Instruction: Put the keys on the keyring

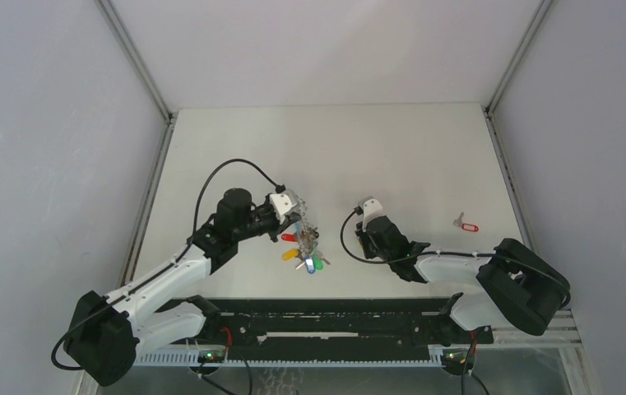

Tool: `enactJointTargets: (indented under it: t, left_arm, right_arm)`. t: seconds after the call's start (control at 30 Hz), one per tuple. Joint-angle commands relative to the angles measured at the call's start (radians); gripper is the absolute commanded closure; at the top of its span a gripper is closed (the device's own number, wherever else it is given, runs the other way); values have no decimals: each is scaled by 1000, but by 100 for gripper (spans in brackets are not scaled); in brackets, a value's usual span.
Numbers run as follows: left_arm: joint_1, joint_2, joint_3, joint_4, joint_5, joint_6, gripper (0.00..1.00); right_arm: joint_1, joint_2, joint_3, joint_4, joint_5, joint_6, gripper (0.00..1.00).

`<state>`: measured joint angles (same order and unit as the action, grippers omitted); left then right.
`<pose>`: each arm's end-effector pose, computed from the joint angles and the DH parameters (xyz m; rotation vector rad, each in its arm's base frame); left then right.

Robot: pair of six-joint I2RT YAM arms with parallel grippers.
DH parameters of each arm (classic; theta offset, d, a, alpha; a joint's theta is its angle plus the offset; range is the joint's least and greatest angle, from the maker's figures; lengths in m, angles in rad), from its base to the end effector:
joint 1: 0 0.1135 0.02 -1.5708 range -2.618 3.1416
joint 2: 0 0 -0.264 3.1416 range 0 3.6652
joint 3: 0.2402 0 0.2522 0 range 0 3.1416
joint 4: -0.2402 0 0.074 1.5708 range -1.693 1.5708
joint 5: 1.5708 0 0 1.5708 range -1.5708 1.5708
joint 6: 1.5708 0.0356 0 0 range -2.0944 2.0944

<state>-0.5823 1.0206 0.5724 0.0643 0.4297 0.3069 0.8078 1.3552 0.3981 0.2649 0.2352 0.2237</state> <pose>0.1817 -0.1374 0.2466 1.0947 1.6323 -0.6004 0.1700 0.1658 0.1364 -0.5289 2.1937 0.2906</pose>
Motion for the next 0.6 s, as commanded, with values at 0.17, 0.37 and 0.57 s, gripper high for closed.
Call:
enactJointTargets:
  t: [0.17,0.37,0.57]
  left_arm:
    - [-4,-13,11,65,27,5,100]
    - [-4,-12,12,66,27,5,100]
    - [-4,-12,12,66,26,6,100]
  right_arm:
    - [14,10,45,-8,23,0,91]
    - [18,8,46,-23,32,-1,91]
    - [20,32,60,-26,33,-5,91]
